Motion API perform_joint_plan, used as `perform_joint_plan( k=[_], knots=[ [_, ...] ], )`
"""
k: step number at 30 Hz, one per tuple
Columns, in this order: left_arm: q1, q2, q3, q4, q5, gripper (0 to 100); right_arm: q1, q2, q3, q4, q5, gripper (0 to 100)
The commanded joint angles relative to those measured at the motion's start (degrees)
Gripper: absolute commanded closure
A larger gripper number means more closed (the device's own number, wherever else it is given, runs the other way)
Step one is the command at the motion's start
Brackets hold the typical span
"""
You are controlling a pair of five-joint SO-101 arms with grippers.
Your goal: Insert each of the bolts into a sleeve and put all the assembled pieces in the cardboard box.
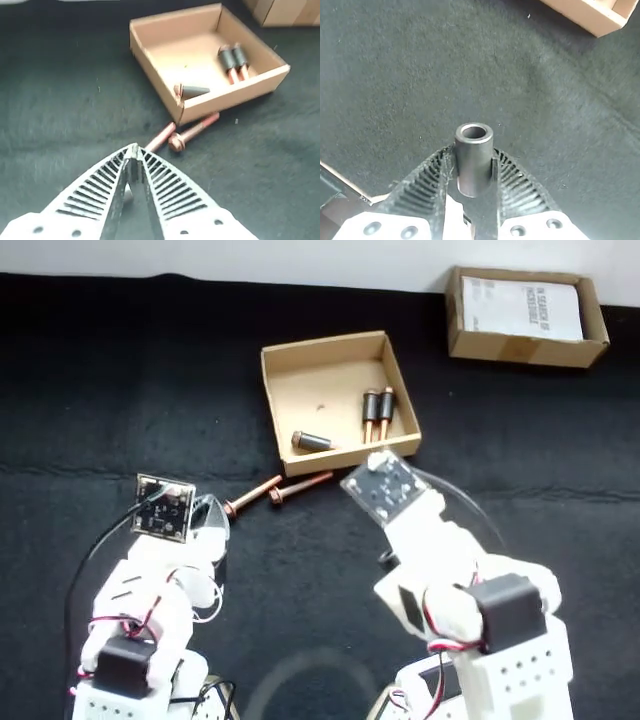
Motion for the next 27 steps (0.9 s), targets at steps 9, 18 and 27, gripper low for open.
perform_joint_plan(
  k=[9,18,27],
  knots=[
    [0.9,40.2,-44.8,7.1,5.5,99,0.6,-8.8,7.9,0.2,-0.3,99.1],
    [8.8,64.1,-64.8,15.0,21.7,99,9.2,-12.4,16.8,-6.1,-0.4,99.1],
    [17.3,77.8,-65.3,14.5,43.2,99,18.5,-14.1,23.2,-14.0,-0.4,99.1]
  ],
)
